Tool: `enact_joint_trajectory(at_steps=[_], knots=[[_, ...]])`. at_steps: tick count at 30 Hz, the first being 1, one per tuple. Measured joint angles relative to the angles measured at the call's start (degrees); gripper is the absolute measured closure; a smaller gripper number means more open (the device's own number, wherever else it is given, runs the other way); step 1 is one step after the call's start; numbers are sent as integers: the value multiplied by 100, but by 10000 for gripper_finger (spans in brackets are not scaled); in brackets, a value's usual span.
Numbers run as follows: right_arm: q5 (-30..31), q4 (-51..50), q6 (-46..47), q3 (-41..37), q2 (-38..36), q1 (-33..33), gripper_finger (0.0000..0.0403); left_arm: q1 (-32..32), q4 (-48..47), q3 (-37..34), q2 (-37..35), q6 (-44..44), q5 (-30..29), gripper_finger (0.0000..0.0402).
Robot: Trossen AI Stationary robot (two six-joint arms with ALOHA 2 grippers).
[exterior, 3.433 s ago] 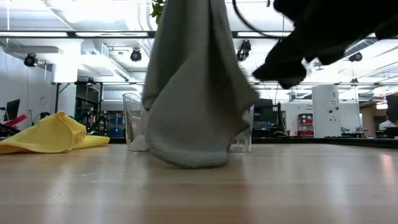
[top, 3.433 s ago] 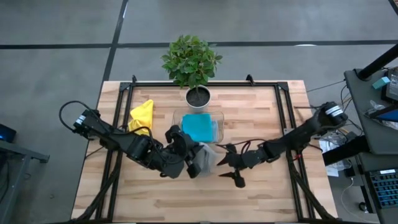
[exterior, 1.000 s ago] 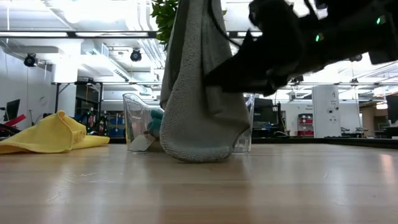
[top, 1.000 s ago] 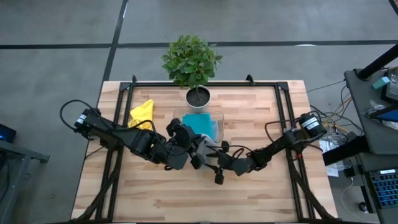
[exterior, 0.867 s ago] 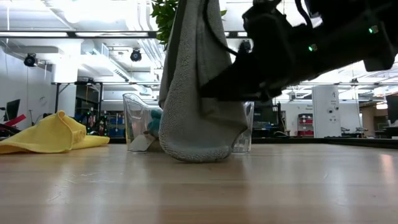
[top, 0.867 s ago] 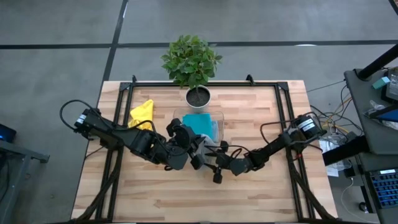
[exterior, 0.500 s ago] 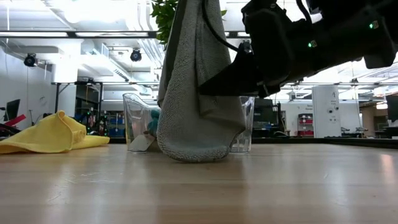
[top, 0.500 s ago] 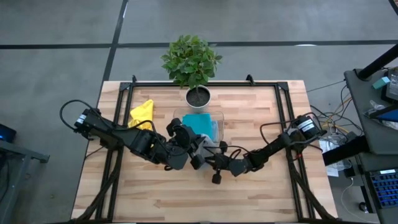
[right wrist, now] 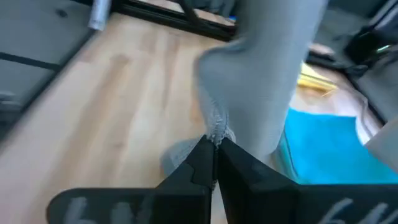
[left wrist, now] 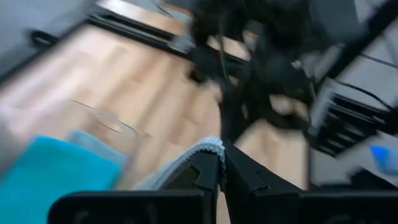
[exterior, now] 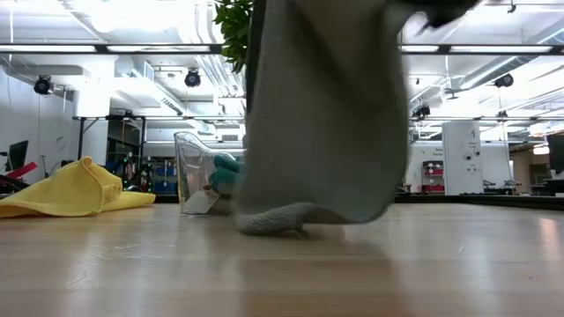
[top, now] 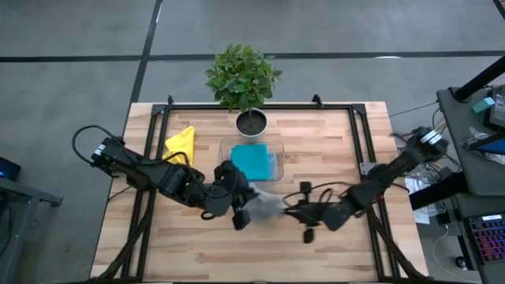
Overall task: Fold microfiber towels
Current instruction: Fold the gray microfiber cloth
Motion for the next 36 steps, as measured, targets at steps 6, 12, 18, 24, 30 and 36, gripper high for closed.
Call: enact_joint_trajectory(at_steps=[6,12,18,24,30,36], knots=[[-884,-2137,579,464,-1611,213,394,-30,-82,0,-10,-167,945,402],[-2190,-3473,690,896,-2623,242,394,-30,-1122,0,-15,-958,1284,402],[-1405,-4651,897,1346,-2948,228,394,63,-1687,0,-17,-1203,1285,402],[-1161,-5183,978,1739,-2810,231,394,113,-1699,0,-32,-1059,1283,402],[-856,-5498,782,1861,-2426,229,394,252,-1714,0,-34,-910,1258,401],[-1261,-5634,1061,1669,-2164,231,394,243,-1703,-221,-32,-915,1224,366]])
